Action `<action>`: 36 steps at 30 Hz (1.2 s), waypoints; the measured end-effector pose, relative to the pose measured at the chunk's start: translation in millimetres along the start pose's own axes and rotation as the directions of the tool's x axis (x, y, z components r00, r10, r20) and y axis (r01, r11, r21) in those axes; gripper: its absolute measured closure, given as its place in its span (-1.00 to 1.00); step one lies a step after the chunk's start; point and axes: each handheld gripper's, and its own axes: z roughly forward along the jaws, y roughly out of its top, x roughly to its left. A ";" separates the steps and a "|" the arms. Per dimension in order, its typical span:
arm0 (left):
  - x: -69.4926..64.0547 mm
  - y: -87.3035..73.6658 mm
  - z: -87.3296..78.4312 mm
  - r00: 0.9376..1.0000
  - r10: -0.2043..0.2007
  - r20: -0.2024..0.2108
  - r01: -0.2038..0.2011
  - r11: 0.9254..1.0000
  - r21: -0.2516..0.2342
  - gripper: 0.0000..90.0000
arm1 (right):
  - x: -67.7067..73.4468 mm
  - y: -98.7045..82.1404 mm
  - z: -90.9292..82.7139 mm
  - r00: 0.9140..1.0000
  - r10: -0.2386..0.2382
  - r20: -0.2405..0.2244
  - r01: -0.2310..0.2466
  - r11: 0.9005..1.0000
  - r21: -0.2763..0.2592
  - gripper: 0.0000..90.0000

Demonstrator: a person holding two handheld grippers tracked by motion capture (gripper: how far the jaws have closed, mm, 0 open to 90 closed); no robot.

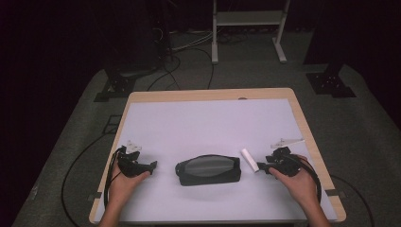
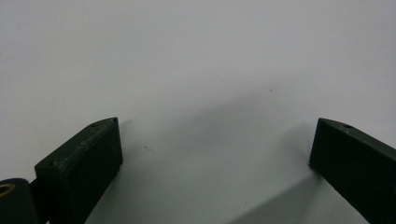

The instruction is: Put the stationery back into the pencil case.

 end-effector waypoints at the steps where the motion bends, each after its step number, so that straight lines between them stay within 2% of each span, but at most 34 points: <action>1: 0.1 0.0 0.1 1.000 0.000 0.001 0.000 1.000 0.000 -0.96 | 0.4 1.3 0.8 1.000 -0.001 -0.002 0.001 1.000 0.008 0.14; 14: 0.4 0.0 0.5 1.000 -0.005 0.005 0.005 1.000 0.002 -0.96 | 7.9 16.5 13.2 1.000 0.000 -0.029 0.002 0.997 0.076 0.18; 26: 0.4 -0.1 0.5 1.000 -0.005 0.005 0.005 1.000 0.003 -0.96 | 15.5 25.9 26.5 0.999 -0.031 -0.015 0.033 0.990 0.134 0.26; 36: 0.4 0.0 0.5 1.000 -0.004 0.004 0.004 1.000 0.003 -0.96 | 18.3 24.0 34.7 0.999 -0.047 0.007 0.045 0.988 0.149 0.32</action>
